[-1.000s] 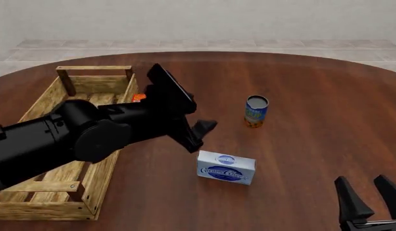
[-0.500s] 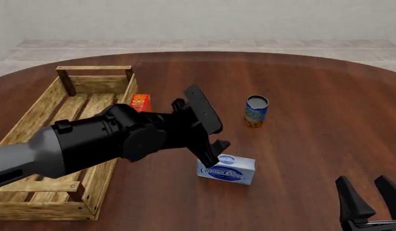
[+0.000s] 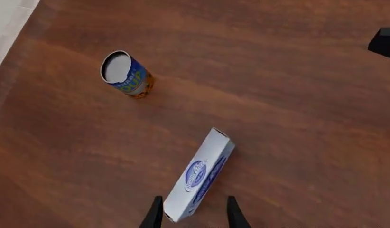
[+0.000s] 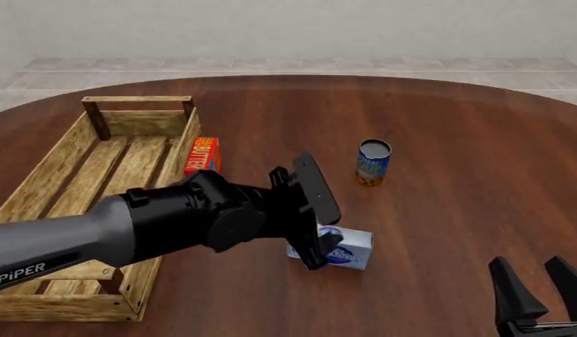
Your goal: Pick up the cream cheese and put it in the tray.
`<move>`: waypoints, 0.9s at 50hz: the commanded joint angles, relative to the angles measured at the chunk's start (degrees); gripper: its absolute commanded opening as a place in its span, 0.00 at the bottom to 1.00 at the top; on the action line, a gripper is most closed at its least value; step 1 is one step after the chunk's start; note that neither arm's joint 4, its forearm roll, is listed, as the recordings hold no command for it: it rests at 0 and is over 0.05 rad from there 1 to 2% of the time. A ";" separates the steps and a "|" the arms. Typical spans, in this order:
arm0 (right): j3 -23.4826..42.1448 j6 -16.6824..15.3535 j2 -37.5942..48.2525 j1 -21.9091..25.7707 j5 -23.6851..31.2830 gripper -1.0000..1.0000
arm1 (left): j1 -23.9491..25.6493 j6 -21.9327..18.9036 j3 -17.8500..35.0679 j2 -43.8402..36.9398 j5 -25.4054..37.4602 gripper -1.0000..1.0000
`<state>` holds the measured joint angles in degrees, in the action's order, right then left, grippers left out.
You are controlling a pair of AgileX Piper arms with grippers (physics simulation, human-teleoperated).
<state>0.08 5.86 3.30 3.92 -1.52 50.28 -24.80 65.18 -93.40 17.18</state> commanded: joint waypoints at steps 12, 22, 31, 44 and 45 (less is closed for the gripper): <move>-0.01 0.36 0.49 0.36 -0.27 1.00 | -2.87 -7.69 -1.84 -5.20 -4.30 1.00; -0.02 0.59 0.90 0.30 -0.49 1.00 | -2.33 -8.45 -1.38 -6.52 -5.24 1.00; -0.02 0.67 1.51 0.29 -0.82 1.00 | -2.31 -10.51 -2.04 -8.20 -6.59 1.00; -0.03 0.74 2.28 0.13 -1.23 1.00 | -2.96 -10.36 -0.40 -10.34 -6.40 1.00; -0.03 0.76 2.29 0.14 -1.24 1.00 | -3.02 -10.29 -0.33 -10.70 -6.64 1.00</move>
<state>0.06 6.53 5.09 4.13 -2.48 47.61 -34.72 64.10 -102.39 10.91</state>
